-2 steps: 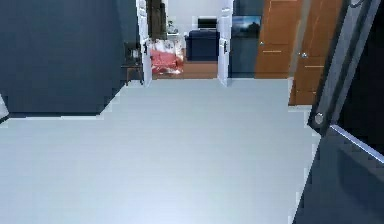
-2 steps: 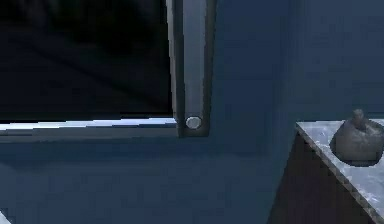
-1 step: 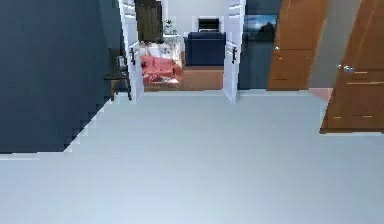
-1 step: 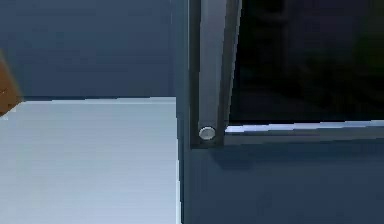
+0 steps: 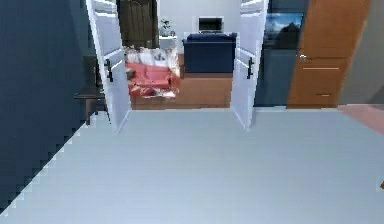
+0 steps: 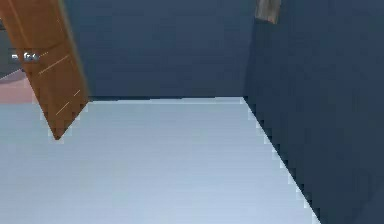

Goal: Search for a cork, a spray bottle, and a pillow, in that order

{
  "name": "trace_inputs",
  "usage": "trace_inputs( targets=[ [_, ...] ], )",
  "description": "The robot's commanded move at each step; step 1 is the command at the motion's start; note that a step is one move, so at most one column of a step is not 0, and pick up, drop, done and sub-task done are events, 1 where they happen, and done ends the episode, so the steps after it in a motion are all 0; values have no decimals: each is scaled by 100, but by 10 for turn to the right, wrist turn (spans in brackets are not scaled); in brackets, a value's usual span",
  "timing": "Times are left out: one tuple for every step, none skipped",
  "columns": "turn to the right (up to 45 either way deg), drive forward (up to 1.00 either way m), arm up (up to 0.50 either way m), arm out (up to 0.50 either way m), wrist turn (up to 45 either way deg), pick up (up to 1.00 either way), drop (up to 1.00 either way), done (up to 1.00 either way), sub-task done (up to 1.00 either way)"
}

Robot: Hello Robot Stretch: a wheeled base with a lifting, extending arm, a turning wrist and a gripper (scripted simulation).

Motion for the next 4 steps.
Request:
trace_inputs(
  targets=[
    [0,100,0,0,0,0,0,0,0],
    [0,100,0,0,0,0,0,0,0],
    [0,65,0,0,0,0,0,0,0],
    [120,0,0,0,0,0,0,0,0]
  ],
)
